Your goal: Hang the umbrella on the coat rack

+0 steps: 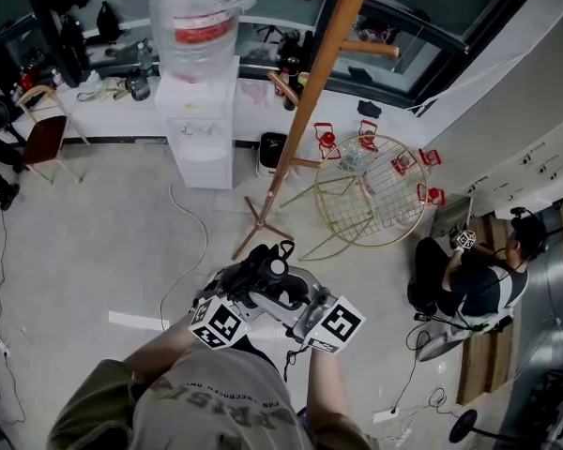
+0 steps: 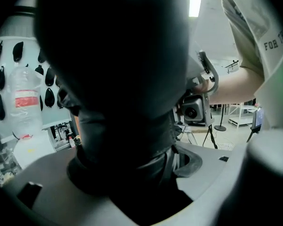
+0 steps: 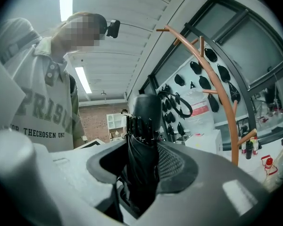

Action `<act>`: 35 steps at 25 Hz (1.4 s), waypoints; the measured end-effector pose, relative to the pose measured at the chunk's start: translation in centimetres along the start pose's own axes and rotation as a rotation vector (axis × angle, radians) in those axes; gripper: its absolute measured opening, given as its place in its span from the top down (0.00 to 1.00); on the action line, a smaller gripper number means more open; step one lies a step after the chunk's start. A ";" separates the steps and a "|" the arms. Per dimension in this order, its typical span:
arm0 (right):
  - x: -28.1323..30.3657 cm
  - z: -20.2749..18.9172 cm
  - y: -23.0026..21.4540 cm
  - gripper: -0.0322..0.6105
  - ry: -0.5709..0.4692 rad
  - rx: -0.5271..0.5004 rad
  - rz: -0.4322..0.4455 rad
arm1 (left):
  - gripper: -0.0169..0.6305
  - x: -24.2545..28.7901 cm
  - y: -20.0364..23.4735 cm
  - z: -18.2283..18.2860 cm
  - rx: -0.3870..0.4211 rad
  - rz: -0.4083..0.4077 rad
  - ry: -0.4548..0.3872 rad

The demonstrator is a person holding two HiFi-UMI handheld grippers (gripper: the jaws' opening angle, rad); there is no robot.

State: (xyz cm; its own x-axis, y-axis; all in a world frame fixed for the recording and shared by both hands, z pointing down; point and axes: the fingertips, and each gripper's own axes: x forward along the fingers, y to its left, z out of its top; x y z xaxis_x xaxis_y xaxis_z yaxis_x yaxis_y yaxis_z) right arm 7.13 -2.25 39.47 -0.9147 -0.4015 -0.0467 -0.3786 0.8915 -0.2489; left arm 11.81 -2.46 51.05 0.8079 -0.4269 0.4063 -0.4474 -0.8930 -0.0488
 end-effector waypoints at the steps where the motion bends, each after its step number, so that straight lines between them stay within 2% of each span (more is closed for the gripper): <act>1: 0.2 -0.2 -0.3 0.67 0.000 0.002 -0.009 | 0.44 0.1 0.3 -0.4 0.007 0.004 0.012; 3: 0.6 -0.6 -1.0 0.67 0.003 0.003 -0.029 | 0.33 -0.1 1.2 -1.3 0.008 0.018 0.037; 8: 1.6 -1.2 -3.3 0.67 -0.007 0.021 -0.084 | 0.25 -1.3 4.1 -3.8 -0.078 0.053 0.097; 14: 2.7 -2.5 -6.5 0.67 0.011 0.032 -0.139 | 0.24 -2.9 6.5 -6.1 -0.125 0.076 0.145; 23: 4.4 -5.9 -11.5 0.67 0.073 0.047 -0.175 | 0.24 -4.6 10.5 -6.9 -0.189 0.139 0.119; 29: 5.5 -9.2 -14.0 0.67 0.108 0.026 -0.172 | 0.24 -3.8 11.9 -8.5 -0.202 0.149 0.091; 35: 6.6 -13.1 -16.9 0.67 0.131 -0.014 -0.172 | 0.24 -1.5 12.8 -12.3 -0.211 0.144 0.093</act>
State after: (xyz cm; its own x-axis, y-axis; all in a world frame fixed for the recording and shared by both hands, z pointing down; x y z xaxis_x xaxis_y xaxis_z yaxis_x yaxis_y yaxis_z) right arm 5.66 -17.21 56.08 -0.8469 -0.5178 0.1213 -0.5314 0.8155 -0.2293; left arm 0.14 -11.50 61.08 0.6958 -0.5237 0.4916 -0.6329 -0.7706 0.0748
